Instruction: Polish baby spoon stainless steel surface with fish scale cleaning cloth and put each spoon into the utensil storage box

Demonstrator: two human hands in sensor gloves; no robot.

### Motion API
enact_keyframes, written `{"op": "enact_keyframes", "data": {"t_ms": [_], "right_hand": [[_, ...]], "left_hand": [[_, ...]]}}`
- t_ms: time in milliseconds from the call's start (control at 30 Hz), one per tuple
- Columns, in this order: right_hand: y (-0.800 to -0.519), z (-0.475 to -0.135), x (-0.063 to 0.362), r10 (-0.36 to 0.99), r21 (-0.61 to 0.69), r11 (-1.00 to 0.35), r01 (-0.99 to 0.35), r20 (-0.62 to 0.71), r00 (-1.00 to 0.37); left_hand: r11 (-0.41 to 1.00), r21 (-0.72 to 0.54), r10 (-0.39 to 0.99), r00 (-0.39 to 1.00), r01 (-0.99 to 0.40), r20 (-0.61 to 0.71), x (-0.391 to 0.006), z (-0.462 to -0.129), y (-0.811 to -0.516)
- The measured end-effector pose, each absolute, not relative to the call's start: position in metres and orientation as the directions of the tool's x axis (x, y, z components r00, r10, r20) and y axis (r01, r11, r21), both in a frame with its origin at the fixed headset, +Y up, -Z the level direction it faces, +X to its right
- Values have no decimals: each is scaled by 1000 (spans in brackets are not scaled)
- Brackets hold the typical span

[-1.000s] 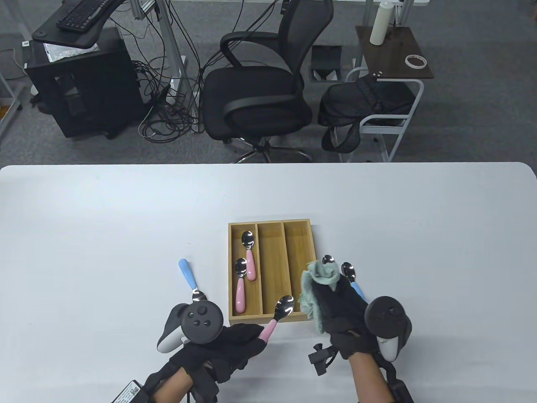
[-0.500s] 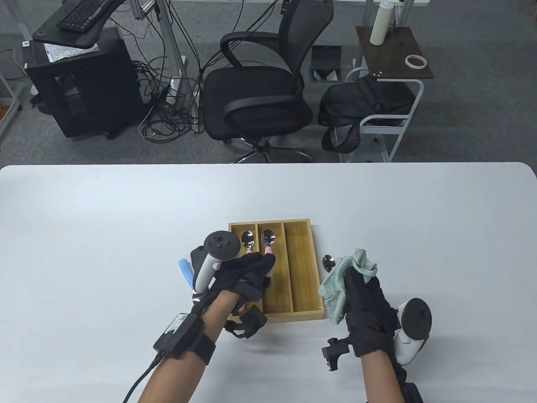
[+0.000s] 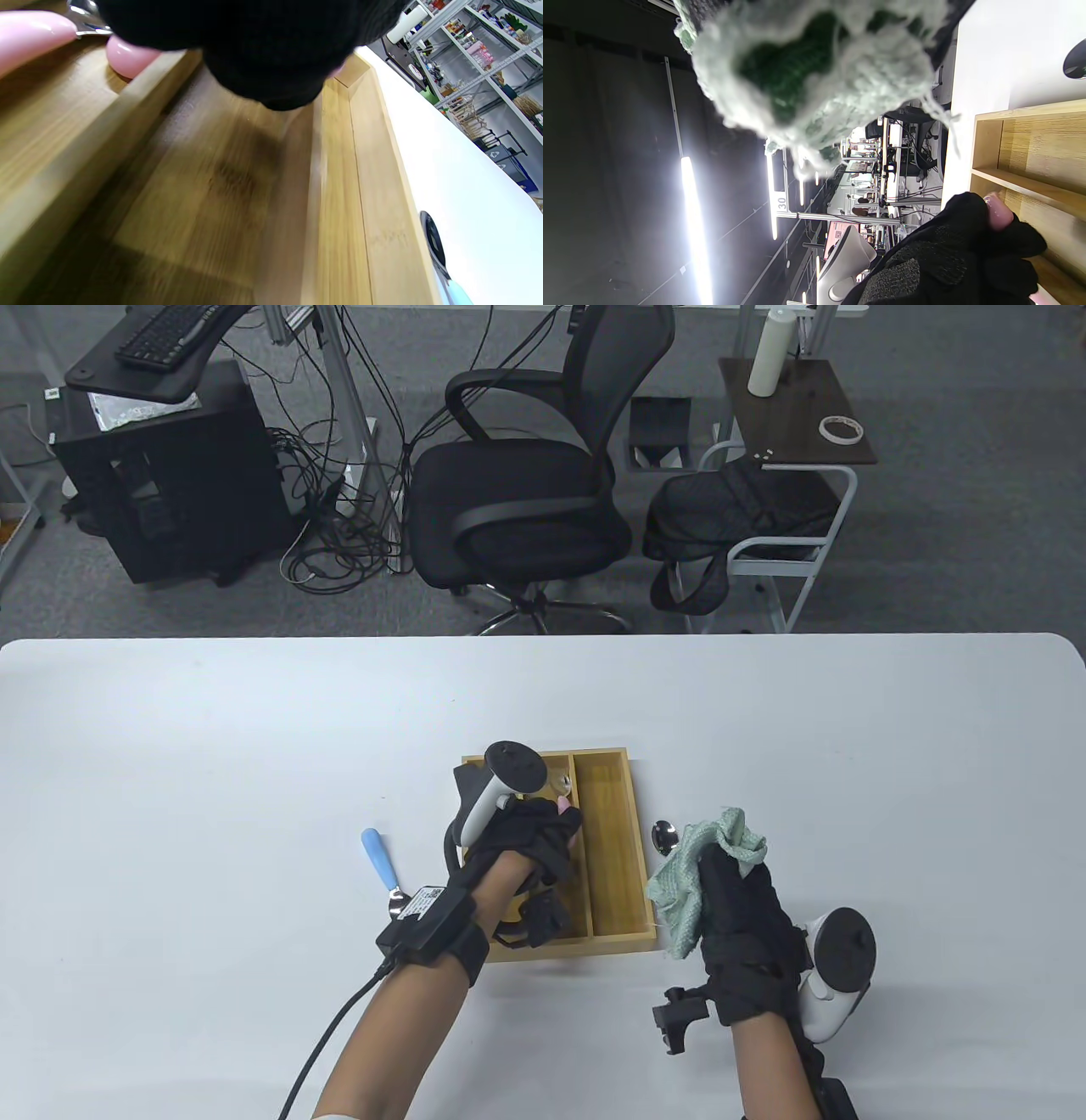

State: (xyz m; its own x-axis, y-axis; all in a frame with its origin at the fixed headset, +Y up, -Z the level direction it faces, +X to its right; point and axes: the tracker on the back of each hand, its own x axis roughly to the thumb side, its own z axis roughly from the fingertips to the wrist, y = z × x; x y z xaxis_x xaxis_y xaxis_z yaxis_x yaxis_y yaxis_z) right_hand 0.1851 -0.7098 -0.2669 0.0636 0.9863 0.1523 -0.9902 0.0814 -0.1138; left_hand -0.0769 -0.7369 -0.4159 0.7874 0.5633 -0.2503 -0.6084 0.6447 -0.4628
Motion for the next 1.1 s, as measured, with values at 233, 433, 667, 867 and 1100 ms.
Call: {"op": "enact_keyframes", "data": {"t_ms": [233,433,667,867,1100], "right_hand": [[-710,-266,184,987,-93,82,-992,144,68],[-711,-266,179,990,-76,52,-996,134,42],[-712,-265,175,990,-79,4,-997,142,-7],[-714,-266,173,988,-93,-40,-995,142,-53],[-715,-268,172,984,-96,-82,-992,152,-96]], "left_hand": [[618,-433,637,741,-656,-212,-101,-405,-719],[705,-319,632,765,-634,-125,-154,-369,-687],[908,-190,353,926,-374,-133,-221,-332,-693],[976,-52,-204,971,212,127,-249,-343,-719],[859,-95,-469,848,503,249,-245,-368,-752]]}}
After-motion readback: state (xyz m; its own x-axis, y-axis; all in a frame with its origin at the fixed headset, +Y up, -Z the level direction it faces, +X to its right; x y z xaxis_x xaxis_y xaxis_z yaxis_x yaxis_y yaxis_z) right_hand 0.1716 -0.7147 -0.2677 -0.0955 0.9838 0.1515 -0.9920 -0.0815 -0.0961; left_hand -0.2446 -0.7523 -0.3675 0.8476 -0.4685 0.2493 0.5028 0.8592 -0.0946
